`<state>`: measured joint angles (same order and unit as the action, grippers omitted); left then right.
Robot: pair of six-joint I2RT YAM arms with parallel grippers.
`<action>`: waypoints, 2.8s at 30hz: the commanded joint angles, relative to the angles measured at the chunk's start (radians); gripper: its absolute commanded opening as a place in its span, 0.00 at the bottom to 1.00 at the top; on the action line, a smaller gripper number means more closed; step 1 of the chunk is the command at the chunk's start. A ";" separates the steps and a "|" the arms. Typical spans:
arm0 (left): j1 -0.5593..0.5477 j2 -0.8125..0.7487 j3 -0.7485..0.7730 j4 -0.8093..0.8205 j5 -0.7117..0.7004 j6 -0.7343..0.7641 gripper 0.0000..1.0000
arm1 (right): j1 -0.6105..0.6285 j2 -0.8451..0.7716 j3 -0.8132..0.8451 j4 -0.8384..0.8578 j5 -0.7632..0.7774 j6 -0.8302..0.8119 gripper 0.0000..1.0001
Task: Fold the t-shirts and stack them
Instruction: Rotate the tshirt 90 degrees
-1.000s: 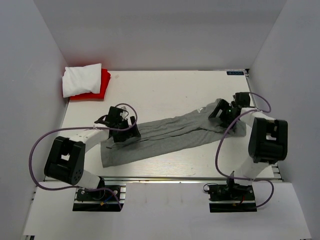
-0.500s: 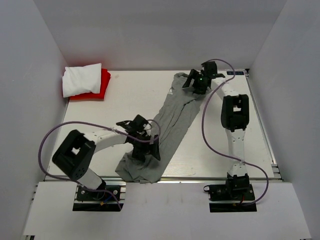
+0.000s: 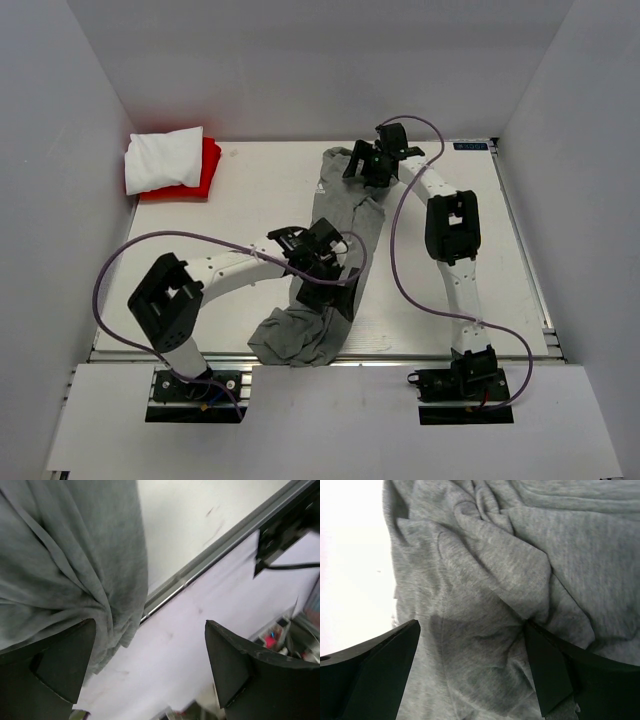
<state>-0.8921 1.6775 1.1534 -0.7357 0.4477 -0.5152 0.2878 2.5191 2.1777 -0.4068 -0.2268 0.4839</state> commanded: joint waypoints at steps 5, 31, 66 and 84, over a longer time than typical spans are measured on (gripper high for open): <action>0.056 -0.162 0.104 -0.156 -0.600 -0.041 1.00 | 0.088 -0.233 -0.070 -0.142 0.291 -0.172 0.90; 0.205 -0.595 -0.357 0.050 -0.846 -0.171 1.00 | 0.239 -0.137 -0.270 -0.300 0.560 0.153 0.90; 0.237 -0.398 -0.466 0.403 -0.305 0.127 0.90 | 0.116 -0.840 -0.862 0.046 0.081 -0.138 0.90; 0.197 -0.349 -0.558 0.477 -0.243 0.086 0.60 | 0.194 -1.378 -1.585 -0.028 -0.130 0.226 0.85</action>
<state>-0.6796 1.3212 0.6113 -0.2703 0.2119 -0.4198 0.4576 1.1515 0.6468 -0.4938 -0.2817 0.6102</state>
